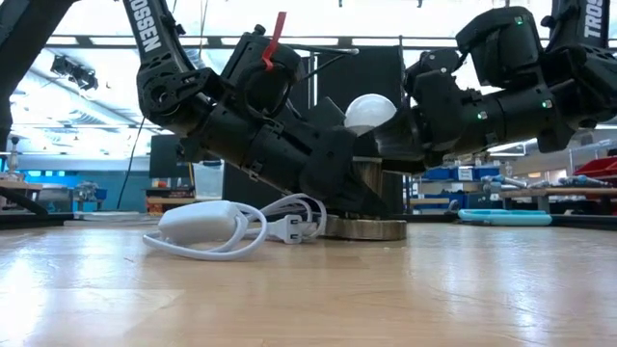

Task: Screw lightbulb
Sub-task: Insert the white lightbulb into the silver lamp

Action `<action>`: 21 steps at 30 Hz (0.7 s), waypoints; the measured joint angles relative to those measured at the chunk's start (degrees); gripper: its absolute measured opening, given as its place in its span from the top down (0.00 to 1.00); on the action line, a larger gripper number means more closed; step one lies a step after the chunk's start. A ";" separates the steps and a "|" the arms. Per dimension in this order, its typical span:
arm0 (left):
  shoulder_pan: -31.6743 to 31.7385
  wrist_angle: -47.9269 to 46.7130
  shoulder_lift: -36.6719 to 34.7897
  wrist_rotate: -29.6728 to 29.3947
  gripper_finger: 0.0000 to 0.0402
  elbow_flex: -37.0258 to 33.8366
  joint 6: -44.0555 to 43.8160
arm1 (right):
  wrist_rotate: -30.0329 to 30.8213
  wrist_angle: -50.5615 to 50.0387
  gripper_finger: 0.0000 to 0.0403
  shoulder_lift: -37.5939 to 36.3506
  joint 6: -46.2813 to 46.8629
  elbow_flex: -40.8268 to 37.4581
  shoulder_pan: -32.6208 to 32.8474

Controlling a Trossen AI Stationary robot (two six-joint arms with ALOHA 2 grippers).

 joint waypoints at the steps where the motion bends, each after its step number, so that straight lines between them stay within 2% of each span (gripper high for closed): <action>1: -0.18 0.15 0.04 -0.02 0.43 0.00 0.38 | -1.95 -0.01 0.36 -0.32 0.03 -0.28 -0.46; 7: -0.39 1.56 0.15 2.59 0.35 0.02 2.22 | -14.04 -3.26 0.24 -3.40 -2.89 -1.29 -3.30; 12: -0.39 2.54 0.15 8.14 0.31 0.04 5.68 | -24.49 -6.55 0.23 -4.89 -7.28 -1.32 -5.20; 17: -0.30 2.59 0.15 14.87 0.31 0.09 8.42 | -29.73 -8.36 0.24 -5.68 -9.77 -1.31 -6.32; 21: -0.32 2.44 0.15 17.91 0.32 0.09 9.59 | -32.62 -8.75 0.24 -5.75 -10.16 -1.32 -7.61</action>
